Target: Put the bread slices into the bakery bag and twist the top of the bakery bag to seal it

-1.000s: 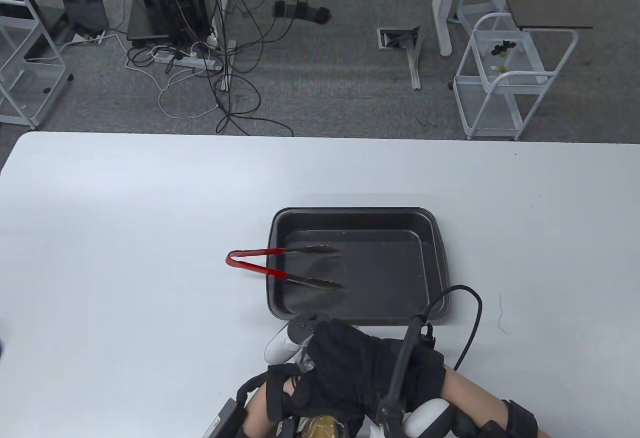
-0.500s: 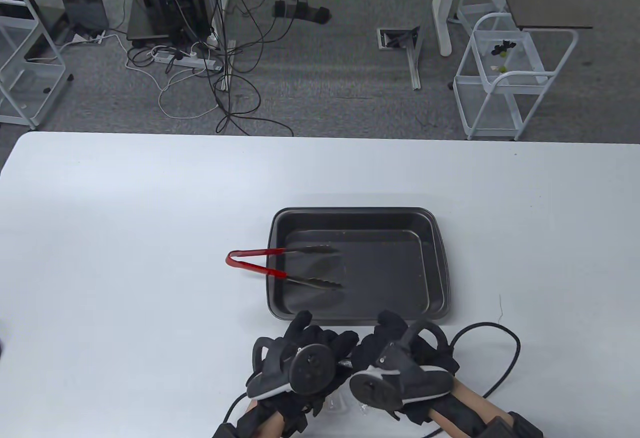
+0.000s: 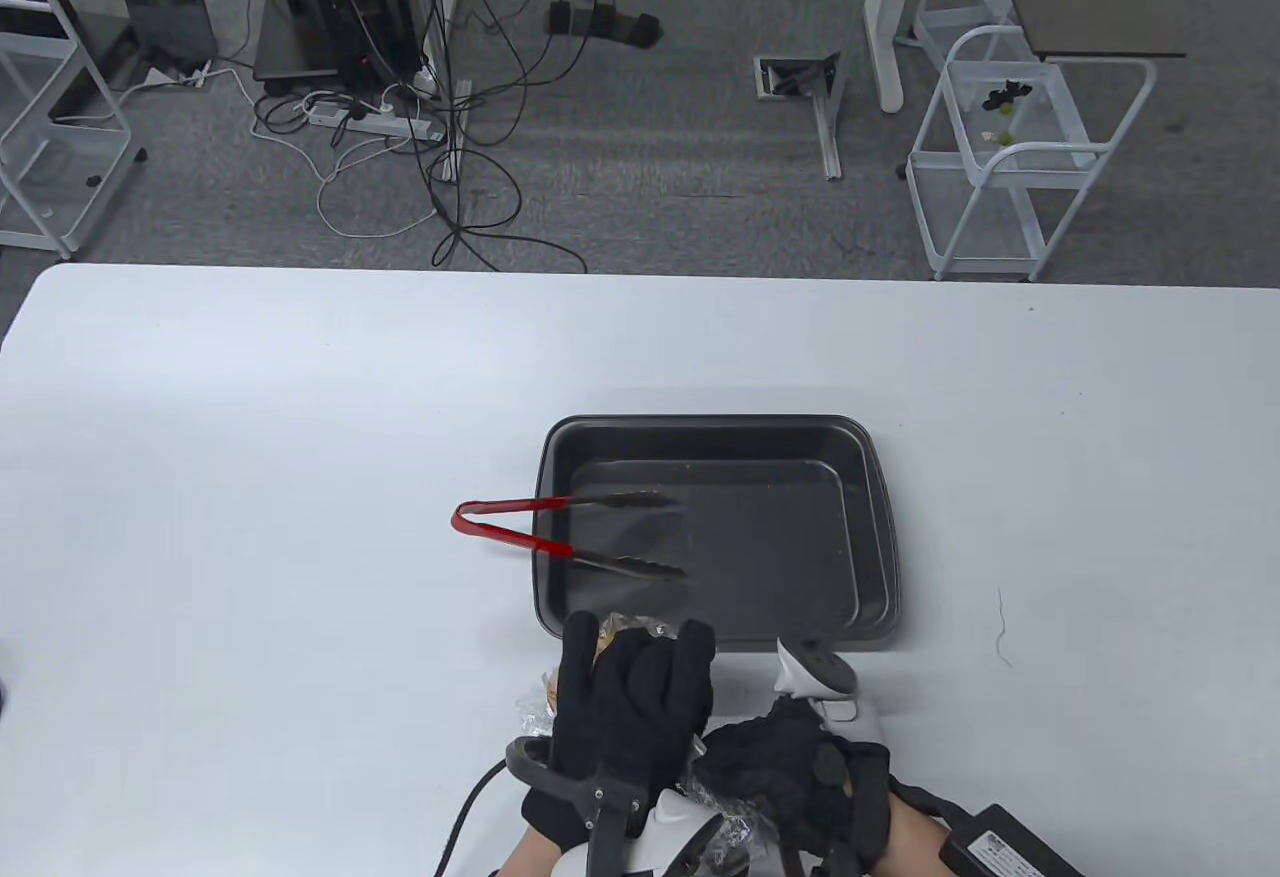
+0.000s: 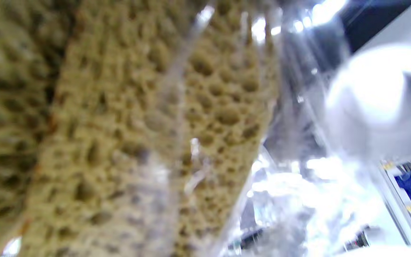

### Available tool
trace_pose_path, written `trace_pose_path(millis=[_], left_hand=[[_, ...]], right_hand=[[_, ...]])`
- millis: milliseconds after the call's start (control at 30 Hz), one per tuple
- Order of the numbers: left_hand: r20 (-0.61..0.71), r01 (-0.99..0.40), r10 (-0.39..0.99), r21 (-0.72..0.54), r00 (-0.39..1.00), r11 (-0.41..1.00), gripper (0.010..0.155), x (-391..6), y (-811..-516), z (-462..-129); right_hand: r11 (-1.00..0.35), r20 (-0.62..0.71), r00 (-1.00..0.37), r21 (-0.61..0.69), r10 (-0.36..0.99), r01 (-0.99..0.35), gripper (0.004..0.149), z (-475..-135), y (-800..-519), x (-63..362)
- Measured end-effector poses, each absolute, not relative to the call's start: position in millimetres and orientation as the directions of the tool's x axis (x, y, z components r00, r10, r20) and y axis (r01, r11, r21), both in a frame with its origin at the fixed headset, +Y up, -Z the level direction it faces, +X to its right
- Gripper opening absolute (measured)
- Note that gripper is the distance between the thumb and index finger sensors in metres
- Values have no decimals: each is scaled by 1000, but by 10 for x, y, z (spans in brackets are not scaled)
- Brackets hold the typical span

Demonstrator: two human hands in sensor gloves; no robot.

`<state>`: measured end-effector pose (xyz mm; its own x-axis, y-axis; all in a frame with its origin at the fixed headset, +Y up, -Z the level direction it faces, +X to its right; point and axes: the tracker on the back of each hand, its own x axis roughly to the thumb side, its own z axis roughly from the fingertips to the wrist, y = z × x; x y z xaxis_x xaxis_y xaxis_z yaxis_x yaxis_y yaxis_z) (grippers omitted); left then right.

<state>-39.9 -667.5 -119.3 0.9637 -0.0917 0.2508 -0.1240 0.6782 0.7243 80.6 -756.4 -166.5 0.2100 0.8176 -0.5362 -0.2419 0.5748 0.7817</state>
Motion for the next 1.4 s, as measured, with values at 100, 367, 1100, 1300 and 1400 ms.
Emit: trace_pose_path(millis=[100,367,1100,1300,1400], left_hand=[[265,-128,-105,730,959,671,50,-414,-6669,-1175],[275,-56,-2,203,962,978,53,-628,-6936,-1663],[-111,-335,992,-939,62,-84,58,-655,-7642,-1996],[-101,-229,988,-971,118,-72,58,-418,-7671,-1873],[-65,-171,991,-984,121,-43,58,-298,-7603,-1765]], right_hand=[[650,-606,267,750,749,-121,50,-1588,-7648,681],[209,-304,-103,828,947,-521,77,-1788,-7512,1078],[-758,730,-312,-651,-608,-45,100,-1056,-6517,1227],[-519,512,-133,-854,-849,27,95,-1080,-6535,1008],[-503,497,-95,-863,-862,46,88,-1110,-6557,914]])
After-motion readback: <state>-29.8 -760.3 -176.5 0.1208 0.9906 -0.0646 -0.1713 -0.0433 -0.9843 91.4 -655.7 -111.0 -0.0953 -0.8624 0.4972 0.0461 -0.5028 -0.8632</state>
